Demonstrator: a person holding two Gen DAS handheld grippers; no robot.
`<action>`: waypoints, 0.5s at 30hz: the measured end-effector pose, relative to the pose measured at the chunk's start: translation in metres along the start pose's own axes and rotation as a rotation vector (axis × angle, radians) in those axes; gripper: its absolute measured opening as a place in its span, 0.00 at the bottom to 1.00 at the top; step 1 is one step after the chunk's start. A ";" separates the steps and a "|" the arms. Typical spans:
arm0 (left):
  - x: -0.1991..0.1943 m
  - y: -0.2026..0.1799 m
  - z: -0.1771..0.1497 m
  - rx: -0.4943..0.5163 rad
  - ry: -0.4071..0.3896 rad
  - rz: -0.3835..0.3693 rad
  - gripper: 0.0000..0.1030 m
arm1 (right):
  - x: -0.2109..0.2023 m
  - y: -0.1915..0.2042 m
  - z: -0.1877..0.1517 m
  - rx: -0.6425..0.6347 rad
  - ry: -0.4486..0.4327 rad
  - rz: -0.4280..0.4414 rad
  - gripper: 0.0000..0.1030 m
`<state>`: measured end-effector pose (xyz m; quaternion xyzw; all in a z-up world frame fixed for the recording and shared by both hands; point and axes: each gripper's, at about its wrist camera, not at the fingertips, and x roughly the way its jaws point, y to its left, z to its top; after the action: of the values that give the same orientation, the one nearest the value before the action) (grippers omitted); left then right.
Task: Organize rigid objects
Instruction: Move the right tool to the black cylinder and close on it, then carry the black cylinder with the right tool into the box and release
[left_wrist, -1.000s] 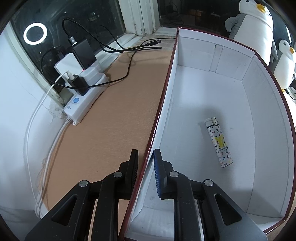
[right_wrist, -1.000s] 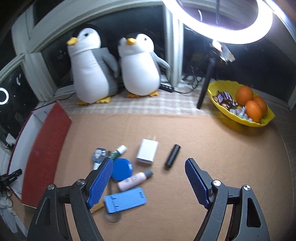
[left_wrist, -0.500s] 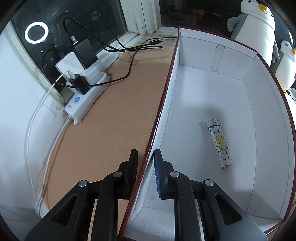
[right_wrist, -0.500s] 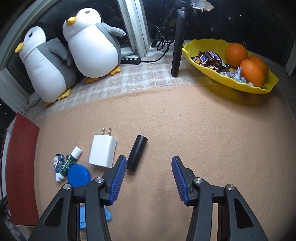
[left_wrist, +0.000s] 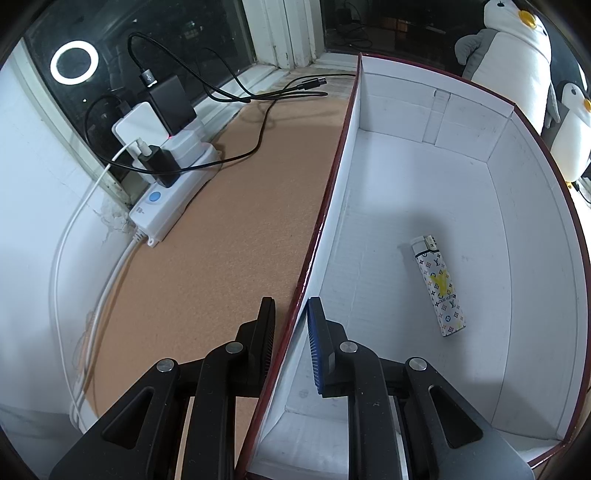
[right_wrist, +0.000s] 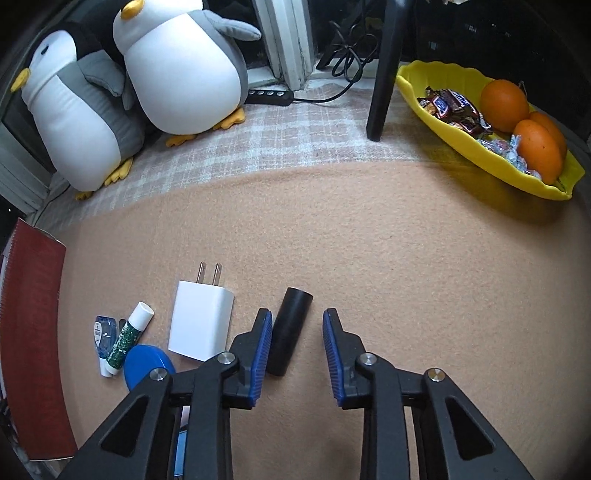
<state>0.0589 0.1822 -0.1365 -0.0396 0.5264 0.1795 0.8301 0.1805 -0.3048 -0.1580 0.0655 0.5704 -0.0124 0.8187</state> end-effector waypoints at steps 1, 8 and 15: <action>0.000 0.000 0.000 0.001 0.000 0.000 0.16 | 0.001 0.002 0.001 -0.009 0.008 -0.005 0.17; 0.000 0.000 0.000 0.001 0.000 0.000 0.16 | 0.007 0.006 0.000 -0.031 0.022 -0.015 0.14; 0.000 0.000 0.000 0.000 0.000 -0.001 0.16 | -0.011 0.008 -0.006 -0.046 -0.006 -0.003 0.14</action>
<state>0.0593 0.1821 -0.1365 -0.0398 0.5262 0.1790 0.8304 0.1722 -0.2970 -0.1486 0.0458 0.5680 -0.0007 0.8218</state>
